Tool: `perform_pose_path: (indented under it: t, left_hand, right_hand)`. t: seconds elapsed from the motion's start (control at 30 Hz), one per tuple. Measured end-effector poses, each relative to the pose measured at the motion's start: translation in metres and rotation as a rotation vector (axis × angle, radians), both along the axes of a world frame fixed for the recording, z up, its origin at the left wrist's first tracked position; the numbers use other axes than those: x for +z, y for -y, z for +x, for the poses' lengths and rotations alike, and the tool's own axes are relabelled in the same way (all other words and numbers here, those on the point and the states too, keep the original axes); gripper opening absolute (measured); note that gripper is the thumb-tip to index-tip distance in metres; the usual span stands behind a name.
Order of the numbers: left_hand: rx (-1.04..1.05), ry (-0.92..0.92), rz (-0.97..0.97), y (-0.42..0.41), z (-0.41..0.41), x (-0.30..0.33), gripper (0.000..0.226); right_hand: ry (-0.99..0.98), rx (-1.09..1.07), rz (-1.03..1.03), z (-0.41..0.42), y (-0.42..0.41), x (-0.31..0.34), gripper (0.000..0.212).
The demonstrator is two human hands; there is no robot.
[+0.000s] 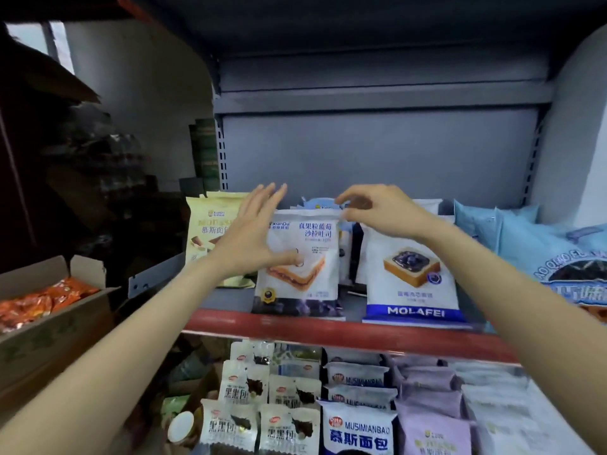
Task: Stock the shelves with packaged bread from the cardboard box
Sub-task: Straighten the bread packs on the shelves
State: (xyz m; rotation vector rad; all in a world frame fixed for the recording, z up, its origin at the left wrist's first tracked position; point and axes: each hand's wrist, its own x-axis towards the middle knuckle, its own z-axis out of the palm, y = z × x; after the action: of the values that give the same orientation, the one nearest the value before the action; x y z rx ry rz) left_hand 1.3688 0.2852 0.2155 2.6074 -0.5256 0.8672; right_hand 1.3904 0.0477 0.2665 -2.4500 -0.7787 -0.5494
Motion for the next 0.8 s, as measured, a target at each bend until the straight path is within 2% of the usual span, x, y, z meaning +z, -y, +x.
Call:
perform_pose_path:
  t: [0.07,0.13,0.17,0.27,0.33,0.43,0.57,0.73,0.8]
  left_hand:
    - [0.052,-0.110,0.232,0.000,0.009,0.020,0.120]
    - [0.075,-0.287,0.321,0.005,0.018,0.036,0.116]
    - [0.062,-0.373,0.311,0.008,0.024,0.044,0.109]
    - [-0.070,-0.538,0.139,0.015,0.043,0.058,0.069]
    - [-0.071,-0.552,0.129,0.016,0.056,0.059,0.060]
    - [0.028,-0.553,0.299,0.013,0.072,0.048,0.065]
    - [0.050,-0.486,0.378,0.008,0.079,0.035,0.068]
    - [0.008,-0.453,0.411,0.004,0.083,0.031,0.077]
    - [0.014,-0.478,0.410,0.004,0.081,0.036,0.074]
  right_hand:
    - [0.033,-0.080,-0.031,0.029,0.004,0.023,0.021]
    - [0.022,-0.118,-0.117,0.060,0.002,0.036,0.022]
    - [0.001,-0.113,-0.172,0.075,-0.001,0.039,0.024]
    - [-0.093,-0.058,-0.290,0.111,-0.014,0.038,0.030]
    - [-0.134,-0.024,-0.351,0.133,-0.025,0.035,0.034]
    - [-0.143,-0.001,-0.465,0.163,-0.040,0.031,0.033]
    - [-0.113,-0.052,-0.610,0.187,-0.055,0.024,0.032]
    - [-0.085,-0.090,-0.618,0.207,-0.059,0.019,0.023]
    - [-0.107,-0.075,-0.620,0.210,-0.059,0.022,0.021]
